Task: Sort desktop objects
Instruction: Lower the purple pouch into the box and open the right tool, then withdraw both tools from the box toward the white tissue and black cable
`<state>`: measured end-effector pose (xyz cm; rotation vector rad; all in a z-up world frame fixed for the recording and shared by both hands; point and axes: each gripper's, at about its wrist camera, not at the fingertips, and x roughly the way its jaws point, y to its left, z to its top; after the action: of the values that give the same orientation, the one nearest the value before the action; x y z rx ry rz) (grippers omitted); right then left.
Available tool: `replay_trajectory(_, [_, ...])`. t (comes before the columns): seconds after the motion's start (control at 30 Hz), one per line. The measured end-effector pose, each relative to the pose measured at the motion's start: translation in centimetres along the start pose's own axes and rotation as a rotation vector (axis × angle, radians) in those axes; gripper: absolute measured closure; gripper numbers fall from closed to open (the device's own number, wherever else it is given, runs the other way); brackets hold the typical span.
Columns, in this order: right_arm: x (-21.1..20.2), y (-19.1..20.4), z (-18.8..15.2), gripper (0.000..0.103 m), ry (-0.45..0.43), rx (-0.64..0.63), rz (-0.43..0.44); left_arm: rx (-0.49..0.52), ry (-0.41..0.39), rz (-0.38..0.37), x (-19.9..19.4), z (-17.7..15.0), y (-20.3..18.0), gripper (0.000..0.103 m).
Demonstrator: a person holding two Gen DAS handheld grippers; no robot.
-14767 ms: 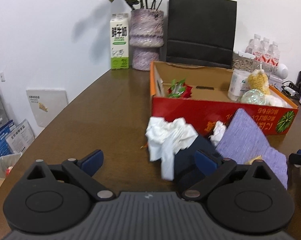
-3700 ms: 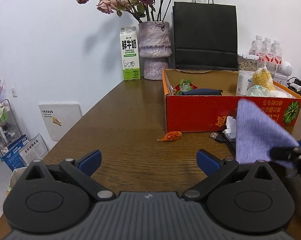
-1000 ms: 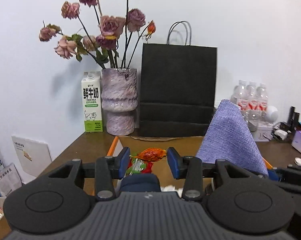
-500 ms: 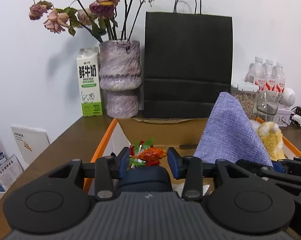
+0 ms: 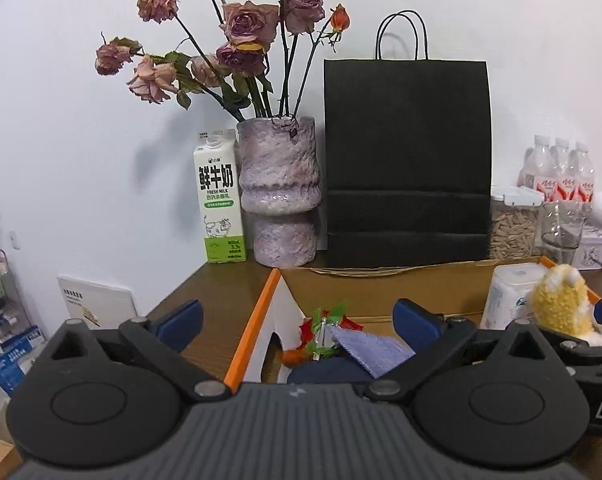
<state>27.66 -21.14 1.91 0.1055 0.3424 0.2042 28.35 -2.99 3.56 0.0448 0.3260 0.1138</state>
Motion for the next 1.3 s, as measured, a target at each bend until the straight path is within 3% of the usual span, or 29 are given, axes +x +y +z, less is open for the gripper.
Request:
replay_trajectory(0.47, [-1.1, 0.9, -0.4, 0.0, -0.032, -0.052, -0.013, -0.028, -0.038, 0.016, -1.1, -0.8, 0.4, 0.0])
replay_trajectory(0.8, [-4.9, 3.1, -2.4, 0.0, -0.101, -0.171, -0.013, -0.032, -0.089, 0.014, -5.0, -3.2, 2.2, 0.0])
replay_trajectory(1.03, [-7.0, 4.1, -4.3, 0.0, -0.061, -0.231, 0.004, -0.023, -0.058, 0.004, -7.0, -5.1, 3.2, 0.0])
replay_trajectory(1.3, [-7.0, 4.4, -5.7, 0.0, 0.06, -0.259, 0.048, -0.013, -0.011, 0.017, -7.5, -6.0, 3.9, 0.0])
